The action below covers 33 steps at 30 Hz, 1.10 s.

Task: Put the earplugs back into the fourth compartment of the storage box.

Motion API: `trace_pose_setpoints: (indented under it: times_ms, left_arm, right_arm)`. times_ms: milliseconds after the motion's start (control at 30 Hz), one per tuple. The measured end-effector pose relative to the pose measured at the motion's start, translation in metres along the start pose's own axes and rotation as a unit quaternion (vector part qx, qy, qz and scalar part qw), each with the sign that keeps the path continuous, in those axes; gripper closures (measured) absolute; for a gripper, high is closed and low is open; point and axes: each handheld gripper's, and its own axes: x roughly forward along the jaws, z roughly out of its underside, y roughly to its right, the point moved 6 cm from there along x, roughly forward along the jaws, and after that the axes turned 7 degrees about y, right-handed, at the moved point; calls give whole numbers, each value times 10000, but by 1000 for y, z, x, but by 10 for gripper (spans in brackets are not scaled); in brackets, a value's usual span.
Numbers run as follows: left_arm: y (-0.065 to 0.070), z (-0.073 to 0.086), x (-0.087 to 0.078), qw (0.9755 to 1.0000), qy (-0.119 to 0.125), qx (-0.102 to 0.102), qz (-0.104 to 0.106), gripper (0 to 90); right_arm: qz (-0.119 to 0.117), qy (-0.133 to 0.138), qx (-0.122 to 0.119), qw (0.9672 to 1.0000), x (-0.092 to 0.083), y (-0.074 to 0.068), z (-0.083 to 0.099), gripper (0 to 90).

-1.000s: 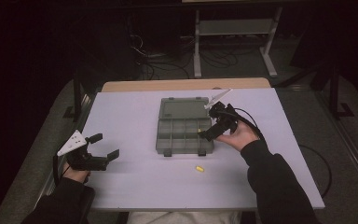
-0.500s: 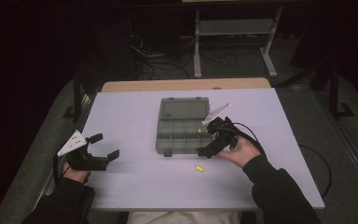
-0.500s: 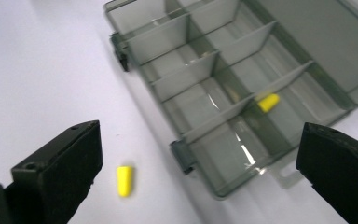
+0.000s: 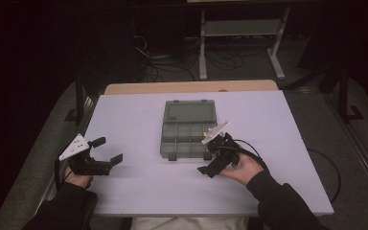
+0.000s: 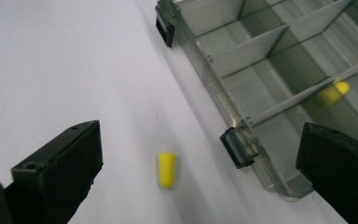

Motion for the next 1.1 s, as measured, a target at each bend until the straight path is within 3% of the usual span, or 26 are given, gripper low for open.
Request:
trace_pose_setpoints:
  times_ms: [167, 400, 833, 1100]
  left_arm:
    - [0, 0, 0, 10000, -1, 6, 4, 0]
    - [0, 0, 0, 10000, 6, -1, 7, 0]
    - [0, 0, 0, 10000, 5, -3, 19, 0]
    - [1, 0, 0, 10000, 6, -1, 24, 0]
  right_arm:
    - [-93, -59, -50, 9999, 4, -7, 7, 6]
    - [-270, -245, -143, 9992, 11, -18, 16, 88]
    - [-447, -601, -257, 9969, 24, -23, 26, 182]
    - [-427, -630, -293, 9967, 26, -24, 27, 454]
